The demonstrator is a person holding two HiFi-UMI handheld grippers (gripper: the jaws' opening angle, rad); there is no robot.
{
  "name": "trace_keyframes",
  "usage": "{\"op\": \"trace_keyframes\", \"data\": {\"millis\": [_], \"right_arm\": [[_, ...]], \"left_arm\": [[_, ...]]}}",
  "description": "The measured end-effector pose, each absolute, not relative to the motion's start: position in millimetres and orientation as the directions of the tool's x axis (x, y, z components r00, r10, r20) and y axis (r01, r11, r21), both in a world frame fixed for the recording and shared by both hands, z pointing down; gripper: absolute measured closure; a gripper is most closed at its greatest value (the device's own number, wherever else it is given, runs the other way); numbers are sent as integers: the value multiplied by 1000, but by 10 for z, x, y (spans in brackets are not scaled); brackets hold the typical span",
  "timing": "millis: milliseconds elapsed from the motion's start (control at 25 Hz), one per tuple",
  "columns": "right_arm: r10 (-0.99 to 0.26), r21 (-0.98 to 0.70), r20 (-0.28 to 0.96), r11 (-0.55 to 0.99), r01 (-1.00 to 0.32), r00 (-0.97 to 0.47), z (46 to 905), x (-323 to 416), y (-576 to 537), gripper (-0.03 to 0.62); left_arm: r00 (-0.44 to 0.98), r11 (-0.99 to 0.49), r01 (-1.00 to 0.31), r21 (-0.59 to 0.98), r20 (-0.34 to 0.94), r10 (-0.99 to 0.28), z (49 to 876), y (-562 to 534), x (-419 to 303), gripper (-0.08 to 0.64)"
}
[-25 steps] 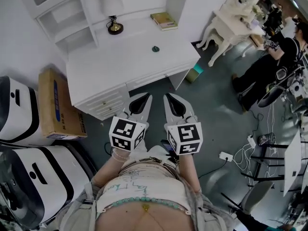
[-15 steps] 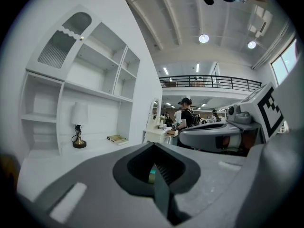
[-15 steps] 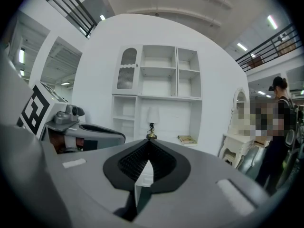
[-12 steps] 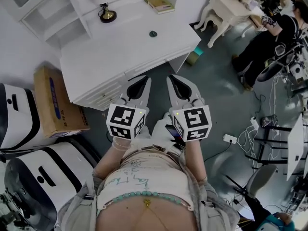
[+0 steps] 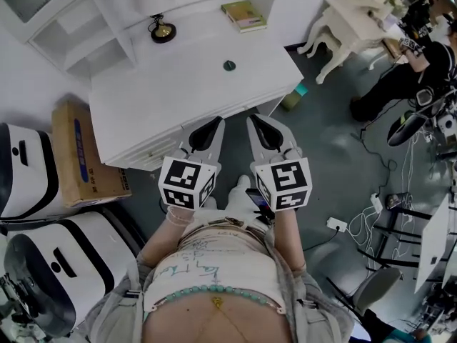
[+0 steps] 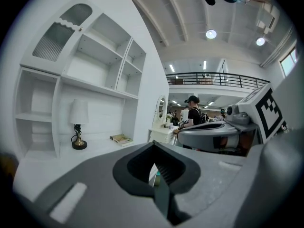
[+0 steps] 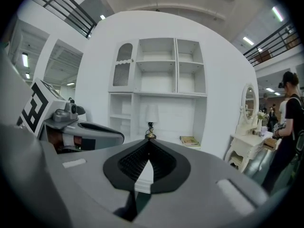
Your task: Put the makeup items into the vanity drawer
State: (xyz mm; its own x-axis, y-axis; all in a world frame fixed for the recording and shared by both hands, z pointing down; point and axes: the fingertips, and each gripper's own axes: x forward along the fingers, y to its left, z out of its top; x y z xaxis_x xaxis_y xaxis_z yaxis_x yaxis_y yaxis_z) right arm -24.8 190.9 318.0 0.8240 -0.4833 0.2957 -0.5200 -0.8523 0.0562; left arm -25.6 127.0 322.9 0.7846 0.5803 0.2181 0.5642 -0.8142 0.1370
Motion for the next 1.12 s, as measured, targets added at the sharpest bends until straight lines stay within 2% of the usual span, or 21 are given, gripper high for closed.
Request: {"op": "trace_keyframes", "data": {"millis": [440, 1120], "right_arm": [[-573, 70, 316, -781, -621, 756, 3212, 277, 2219, 565], [-694, 54, 337, -660, -749, 636, 3362, 576, 2442, 565]], "left_arm": [[829, -858, 496, 132, 222, 513, 3199, 1711, 252, 558], [902, -934, 324, 152, 248, 353, 3380, 1913, 421, 558]]}}
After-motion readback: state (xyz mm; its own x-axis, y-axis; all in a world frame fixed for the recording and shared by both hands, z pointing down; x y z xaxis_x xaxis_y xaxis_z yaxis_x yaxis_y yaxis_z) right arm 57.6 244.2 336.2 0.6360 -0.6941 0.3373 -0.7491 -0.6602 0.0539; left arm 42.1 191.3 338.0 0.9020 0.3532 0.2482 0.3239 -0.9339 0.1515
